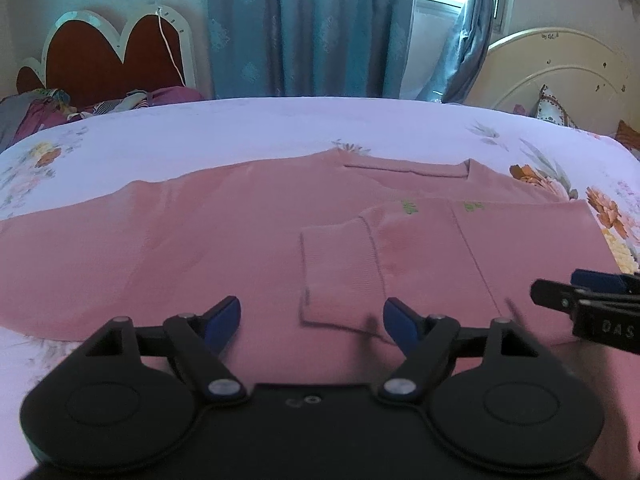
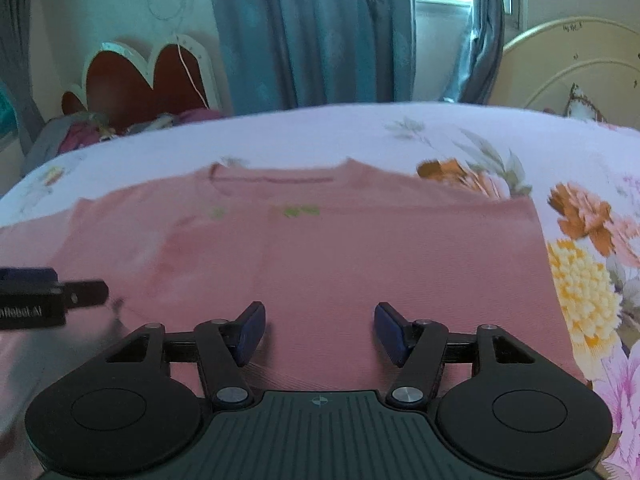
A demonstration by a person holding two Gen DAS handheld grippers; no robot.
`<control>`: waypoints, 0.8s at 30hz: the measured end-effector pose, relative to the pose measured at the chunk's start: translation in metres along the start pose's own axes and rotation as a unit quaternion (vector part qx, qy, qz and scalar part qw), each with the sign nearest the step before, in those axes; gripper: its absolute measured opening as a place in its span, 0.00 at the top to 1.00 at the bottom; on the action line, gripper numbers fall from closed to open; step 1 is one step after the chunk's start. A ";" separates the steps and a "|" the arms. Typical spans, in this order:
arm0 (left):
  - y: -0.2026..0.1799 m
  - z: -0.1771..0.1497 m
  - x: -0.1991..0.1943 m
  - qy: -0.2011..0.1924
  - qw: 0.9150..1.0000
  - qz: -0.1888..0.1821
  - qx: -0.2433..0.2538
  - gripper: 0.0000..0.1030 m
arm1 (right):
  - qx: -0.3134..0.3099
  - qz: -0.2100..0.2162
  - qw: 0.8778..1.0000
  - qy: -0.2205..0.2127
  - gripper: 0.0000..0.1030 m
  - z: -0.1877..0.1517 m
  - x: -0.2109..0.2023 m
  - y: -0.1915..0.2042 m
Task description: Fold small clothes
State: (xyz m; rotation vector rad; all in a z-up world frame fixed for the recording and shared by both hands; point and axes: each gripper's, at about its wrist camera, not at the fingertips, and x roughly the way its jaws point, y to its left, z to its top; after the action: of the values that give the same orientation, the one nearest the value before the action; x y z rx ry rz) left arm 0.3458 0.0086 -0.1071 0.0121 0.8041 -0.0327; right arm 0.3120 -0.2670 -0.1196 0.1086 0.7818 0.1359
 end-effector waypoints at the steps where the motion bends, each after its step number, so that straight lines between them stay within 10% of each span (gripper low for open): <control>1: 0.005 0.000 -0.002 0.000 1.000 -0.002 0.000 0.24 | -0.002 0.000 1.000 0.003 0.41 0.000 0.001 0.007; 17: 0.160 -0.013 -0.025 0.004 0.996 0.023 -0.084 0.17 | -0.029 0.008 0.999 -0.012 0.41 0.014 0.028 0.128; 24: 0.245 -0.020 -0.023 0.006 0.986 0.077 -0.148 0.18 | -0.030 0.016 0.999 0.000 0.60 0.020 0.050 0.160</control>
State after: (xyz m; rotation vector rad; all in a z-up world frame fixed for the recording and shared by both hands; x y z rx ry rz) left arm 0.3238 0.2542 -0.1048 -0.2062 0.8125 0.2334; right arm 0.3484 -0.1023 -0.1169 0.0635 0.7763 0.1895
